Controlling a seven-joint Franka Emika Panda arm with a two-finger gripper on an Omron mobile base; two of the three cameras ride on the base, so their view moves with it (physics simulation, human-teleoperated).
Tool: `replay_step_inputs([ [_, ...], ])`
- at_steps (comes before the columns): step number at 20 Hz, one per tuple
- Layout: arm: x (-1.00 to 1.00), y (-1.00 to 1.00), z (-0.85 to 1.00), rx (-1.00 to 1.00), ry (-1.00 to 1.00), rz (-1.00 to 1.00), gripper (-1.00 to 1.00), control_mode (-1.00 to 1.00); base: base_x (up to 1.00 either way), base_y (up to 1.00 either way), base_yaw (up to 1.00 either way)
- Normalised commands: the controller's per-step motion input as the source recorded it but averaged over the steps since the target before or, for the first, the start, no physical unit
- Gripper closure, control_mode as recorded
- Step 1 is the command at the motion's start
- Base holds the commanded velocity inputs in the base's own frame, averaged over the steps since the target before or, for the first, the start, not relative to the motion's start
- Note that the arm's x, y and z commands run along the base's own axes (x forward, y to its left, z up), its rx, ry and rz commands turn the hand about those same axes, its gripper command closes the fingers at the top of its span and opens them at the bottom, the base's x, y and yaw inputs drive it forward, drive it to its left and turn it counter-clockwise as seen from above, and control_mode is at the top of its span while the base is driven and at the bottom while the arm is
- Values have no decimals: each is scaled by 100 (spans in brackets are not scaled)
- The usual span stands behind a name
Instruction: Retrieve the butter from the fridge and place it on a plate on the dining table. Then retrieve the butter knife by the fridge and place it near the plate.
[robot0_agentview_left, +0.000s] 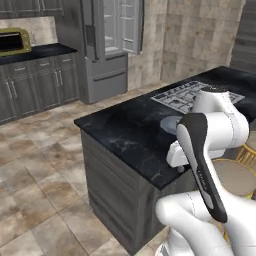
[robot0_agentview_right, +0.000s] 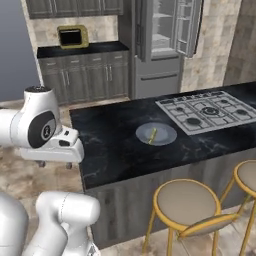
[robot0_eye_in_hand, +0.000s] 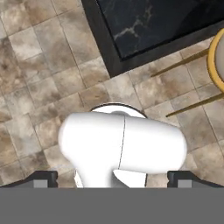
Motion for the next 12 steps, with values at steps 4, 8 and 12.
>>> replay_step_inputs([
  [4, 0, 0, 0, 0, 0, 0, -100, 100, -41, 99, 47],
  [8, 0, 0, 0, 0, 0, 0, -100, 100, -1, 88, 69],
  [12, 0, 0, 0, 0, 0, 0, -100, 100, 1, 62, 60],
])
